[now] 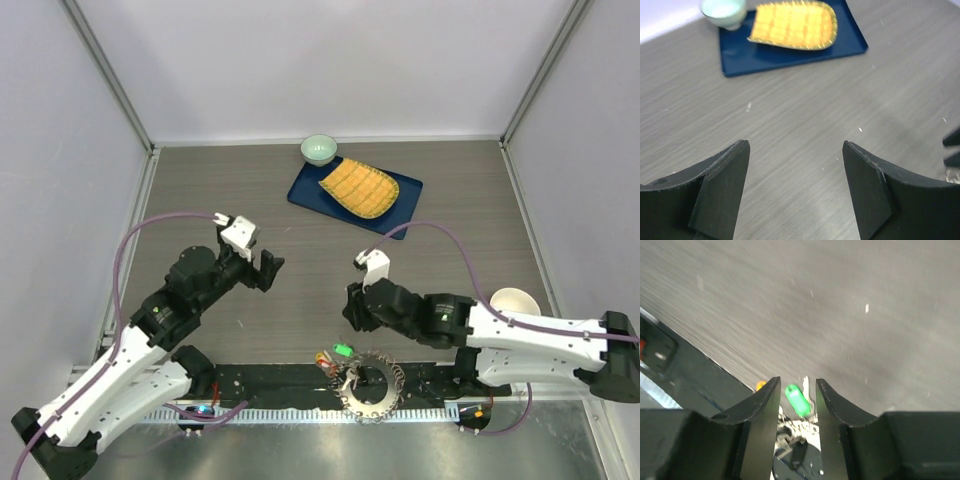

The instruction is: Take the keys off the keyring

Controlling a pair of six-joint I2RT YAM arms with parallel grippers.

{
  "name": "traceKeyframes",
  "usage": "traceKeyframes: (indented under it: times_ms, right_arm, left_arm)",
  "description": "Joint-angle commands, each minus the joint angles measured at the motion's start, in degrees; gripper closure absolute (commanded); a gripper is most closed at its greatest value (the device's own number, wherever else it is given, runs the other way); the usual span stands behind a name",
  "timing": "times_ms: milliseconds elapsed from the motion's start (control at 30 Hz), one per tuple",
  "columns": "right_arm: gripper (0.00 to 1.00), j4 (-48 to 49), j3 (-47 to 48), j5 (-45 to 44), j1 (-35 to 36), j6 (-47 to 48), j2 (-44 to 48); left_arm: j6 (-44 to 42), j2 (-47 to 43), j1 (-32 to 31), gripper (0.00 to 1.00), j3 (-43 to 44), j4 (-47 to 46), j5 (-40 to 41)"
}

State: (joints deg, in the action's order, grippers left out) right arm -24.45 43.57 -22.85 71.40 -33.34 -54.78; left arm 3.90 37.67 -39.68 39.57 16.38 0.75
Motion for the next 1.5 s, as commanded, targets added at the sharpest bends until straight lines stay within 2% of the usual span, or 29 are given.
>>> traceKeyframes:
  times_ms: [0, 200, 333, 467, 800, 1167, 1467]
  right_arm:
    - [0.56, -5.17, -4.81, 6.84, 0.06, -13.06, -4.35]
    - [0.53, -3.07, -7.62, 9.14, 0.59, -14.3, -10.86]
    - [0.58, -4.03, -5.53, 8.18, 2.86, -10.78, -14.55]
    - [0.59, -3.68, -3.67, 9.22, 5.59, -8.76, -17.01]
    - [0.63, -10.17, 0.55, 3.61, 9.55, -9.37, -23.7]
    - [0.65, -13.17, 1.34, 2.28, 10.17, -10.16, -24.14]
    - [0.69, -11.59, -0.68, 2.2, 10.43, -10.78, -25.11]
  left_arm:
    - [-0.03, -2.69, -0.05, 0.2, -0.19, -6.89, 9.53]
    - [-1.17, -5.49, 0.04, 0.2, -1.6, -5.31, 9.53]
    - [-1.62, -6.64, 0.04, 0.2, -2.57, -6.27, 9.27]
    - [-1.79, -5.86, -0.05, 0.2, -2.31, -6.36, 7.86]
    - [-1.88, -6.12, -0.05, 0.2, -2.57, -6.54, 7.24]
    - [-1.53, -6.12, 0.04, 0.2, -2.66, -6.36, 6.81]
    - [-1.62, -6.47, -0.05, 0.2, -2.75, -6.54, 7.33]
